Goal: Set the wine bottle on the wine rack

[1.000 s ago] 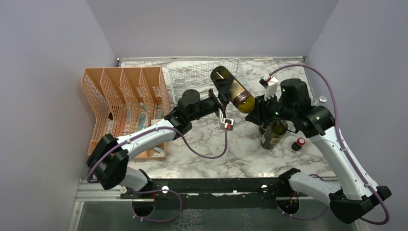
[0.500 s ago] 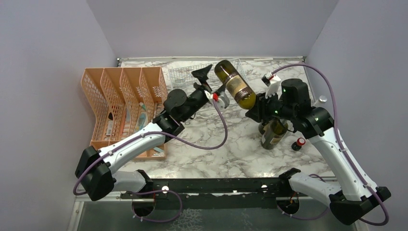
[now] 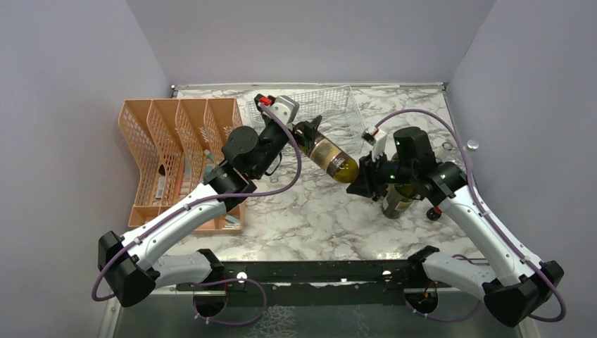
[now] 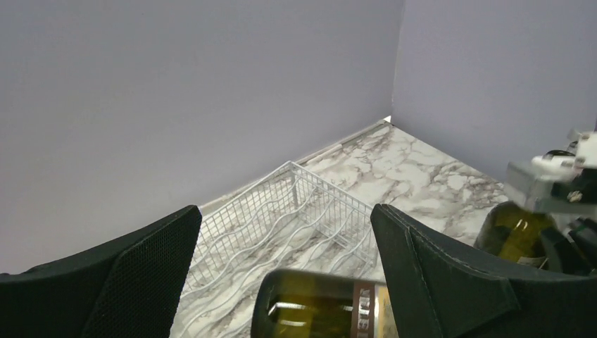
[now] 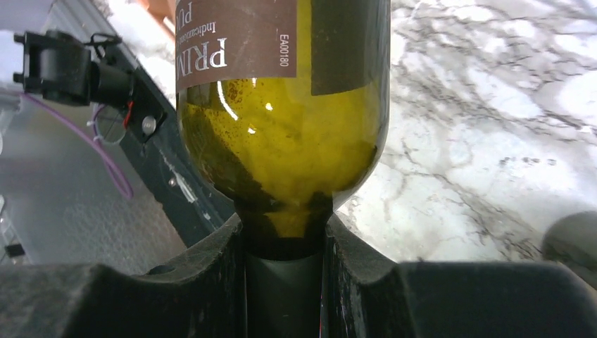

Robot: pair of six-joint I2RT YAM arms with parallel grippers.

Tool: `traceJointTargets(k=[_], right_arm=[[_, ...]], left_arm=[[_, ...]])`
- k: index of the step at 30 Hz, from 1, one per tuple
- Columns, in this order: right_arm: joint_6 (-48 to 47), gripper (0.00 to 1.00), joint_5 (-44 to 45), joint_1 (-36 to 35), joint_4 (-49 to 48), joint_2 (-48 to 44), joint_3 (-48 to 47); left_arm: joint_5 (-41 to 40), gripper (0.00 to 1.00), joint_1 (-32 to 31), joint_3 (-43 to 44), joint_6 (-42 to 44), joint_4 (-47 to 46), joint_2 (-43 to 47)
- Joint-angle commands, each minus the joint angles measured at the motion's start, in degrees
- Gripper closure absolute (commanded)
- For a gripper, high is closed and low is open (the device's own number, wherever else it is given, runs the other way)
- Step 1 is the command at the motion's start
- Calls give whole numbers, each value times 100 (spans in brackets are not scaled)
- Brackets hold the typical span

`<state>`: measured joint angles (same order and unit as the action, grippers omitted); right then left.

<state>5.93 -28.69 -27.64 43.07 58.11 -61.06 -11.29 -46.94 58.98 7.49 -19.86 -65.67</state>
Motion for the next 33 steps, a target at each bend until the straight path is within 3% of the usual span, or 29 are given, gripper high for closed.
traceJointTargets(k=[1,7,14,33], right_arm=[[-189,99,-443,-450,-956,36,90],[-287,99,204,-1211,-930,506,283],[-280,99,731,-1240,-885,829,691],[600,99,1985,-1262,-2395,1403,1160]], left_arm=[[-301,1,9,567,-754,1002,128],[-260,1,10,729,-658,1334,251],[-219,1,9,766,-670,1590,212],[-96,1,15,697,-916,1930,249]])
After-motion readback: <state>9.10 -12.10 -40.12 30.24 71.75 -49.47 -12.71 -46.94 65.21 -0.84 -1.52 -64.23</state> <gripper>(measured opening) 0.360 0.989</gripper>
